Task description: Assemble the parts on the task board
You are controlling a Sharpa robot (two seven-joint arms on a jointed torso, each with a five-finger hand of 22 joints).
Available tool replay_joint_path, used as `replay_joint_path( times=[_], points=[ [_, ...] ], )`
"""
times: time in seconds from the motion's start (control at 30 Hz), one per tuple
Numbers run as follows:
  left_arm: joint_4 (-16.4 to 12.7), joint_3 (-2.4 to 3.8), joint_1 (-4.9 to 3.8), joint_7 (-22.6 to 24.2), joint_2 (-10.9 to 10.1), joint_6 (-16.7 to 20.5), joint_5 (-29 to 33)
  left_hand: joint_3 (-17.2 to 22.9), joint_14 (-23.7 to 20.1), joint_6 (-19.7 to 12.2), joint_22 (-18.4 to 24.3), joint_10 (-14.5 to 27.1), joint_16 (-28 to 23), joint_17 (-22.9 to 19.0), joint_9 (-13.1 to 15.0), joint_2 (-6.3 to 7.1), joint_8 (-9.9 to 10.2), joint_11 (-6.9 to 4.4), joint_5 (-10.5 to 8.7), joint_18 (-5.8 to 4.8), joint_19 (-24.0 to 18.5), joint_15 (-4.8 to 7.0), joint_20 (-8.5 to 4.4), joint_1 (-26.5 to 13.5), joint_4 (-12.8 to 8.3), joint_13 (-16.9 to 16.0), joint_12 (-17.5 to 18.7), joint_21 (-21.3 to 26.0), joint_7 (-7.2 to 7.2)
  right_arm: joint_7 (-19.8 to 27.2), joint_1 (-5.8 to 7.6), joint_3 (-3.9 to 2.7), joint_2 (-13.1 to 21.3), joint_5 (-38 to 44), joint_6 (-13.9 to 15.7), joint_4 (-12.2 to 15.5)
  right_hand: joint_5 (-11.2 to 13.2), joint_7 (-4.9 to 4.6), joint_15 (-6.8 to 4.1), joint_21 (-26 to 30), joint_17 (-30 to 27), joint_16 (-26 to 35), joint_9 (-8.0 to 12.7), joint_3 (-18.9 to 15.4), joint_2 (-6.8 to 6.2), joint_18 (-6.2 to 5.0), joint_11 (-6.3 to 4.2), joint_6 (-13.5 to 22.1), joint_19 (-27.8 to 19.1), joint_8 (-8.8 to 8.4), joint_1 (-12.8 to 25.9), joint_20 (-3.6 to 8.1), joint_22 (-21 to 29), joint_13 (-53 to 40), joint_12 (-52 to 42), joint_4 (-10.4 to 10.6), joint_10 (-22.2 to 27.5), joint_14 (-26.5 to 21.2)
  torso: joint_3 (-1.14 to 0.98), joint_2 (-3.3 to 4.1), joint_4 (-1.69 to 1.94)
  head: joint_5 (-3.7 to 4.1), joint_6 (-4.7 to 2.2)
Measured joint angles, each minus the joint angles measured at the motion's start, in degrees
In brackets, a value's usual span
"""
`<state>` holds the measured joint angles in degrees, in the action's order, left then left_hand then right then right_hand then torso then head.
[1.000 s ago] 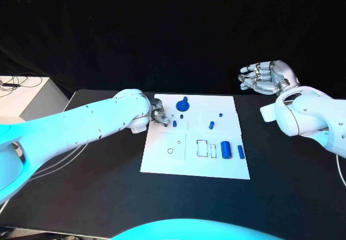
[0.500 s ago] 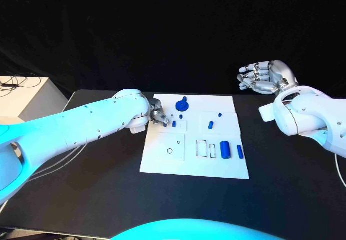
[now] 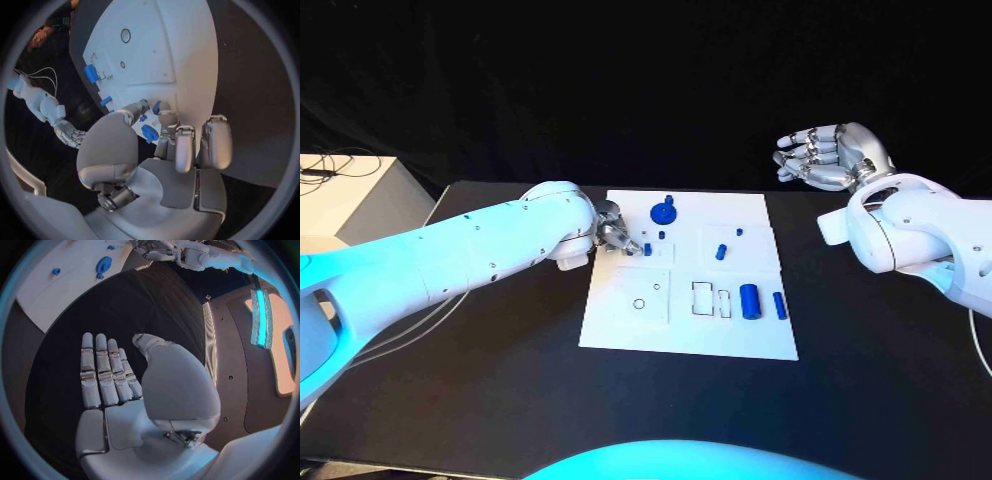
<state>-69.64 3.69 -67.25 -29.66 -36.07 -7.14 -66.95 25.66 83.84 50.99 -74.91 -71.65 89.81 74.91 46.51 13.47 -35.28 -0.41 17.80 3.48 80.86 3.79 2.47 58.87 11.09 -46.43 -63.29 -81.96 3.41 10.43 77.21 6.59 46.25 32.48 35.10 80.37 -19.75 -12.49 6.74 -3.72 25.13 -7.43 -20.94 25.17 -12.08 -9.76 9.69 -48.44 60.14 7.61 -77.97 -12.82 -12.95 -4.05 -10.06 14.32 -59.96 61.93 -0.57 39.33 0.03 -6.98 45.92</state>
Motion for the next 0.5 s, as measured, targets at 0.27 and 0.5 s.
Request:
replay_joint_path(
  times=[0.27,0.5],
  points=[
    [-0.66,0.05,0.13,0.07,-0.59,-0.01,-0.02,-0.61,0.0,-0.01,0.0,0.0,0.0,0.0,-0.03,-0.22,-0.01,0.0,-0.47,0.0,0.0,0.0,0.0,0.26,0.61,0.0,-0.28,0.0,-0.02,-0.04,-0.05,0.0,0.03,-0.01,-0.03,0.0,0.0,0.08,0.0,0.0,0.0,0.0,0.0,0.0,0.0,0.0,0.0,0.08,0.0,0.0,0.0,0.0,0.0,0.0,0.0,0.0,0.0,0.0,0.01,0.01,0.01,0.08,-0.09],
    [-1.67,0.05,0.22,0.1,-1.69,-0.43,-0.05,-1.16,0.0,0.0,0.0,0.4,0.0,0.0,-0.18,0.38,-0.01,0.01,-0.73,0.0,-0.2,-0.01,0.21,0.86,1.16,0.19,-0.28,0.07,-0.02,-0.07,-0.09,0.0,0.11,-0.02,-0.07,-0.01,0.0,0.08,0.0,0.0,-0.09,0.22,0.0,0.0,0.0,0.0,0.0,0.08,0.0,-0.21,0.0,0.0,0.13,0.07,0.22,0.0,0.0,0.0,-0.01,0.0,0.02,0.17,-0.23]
  ],
)
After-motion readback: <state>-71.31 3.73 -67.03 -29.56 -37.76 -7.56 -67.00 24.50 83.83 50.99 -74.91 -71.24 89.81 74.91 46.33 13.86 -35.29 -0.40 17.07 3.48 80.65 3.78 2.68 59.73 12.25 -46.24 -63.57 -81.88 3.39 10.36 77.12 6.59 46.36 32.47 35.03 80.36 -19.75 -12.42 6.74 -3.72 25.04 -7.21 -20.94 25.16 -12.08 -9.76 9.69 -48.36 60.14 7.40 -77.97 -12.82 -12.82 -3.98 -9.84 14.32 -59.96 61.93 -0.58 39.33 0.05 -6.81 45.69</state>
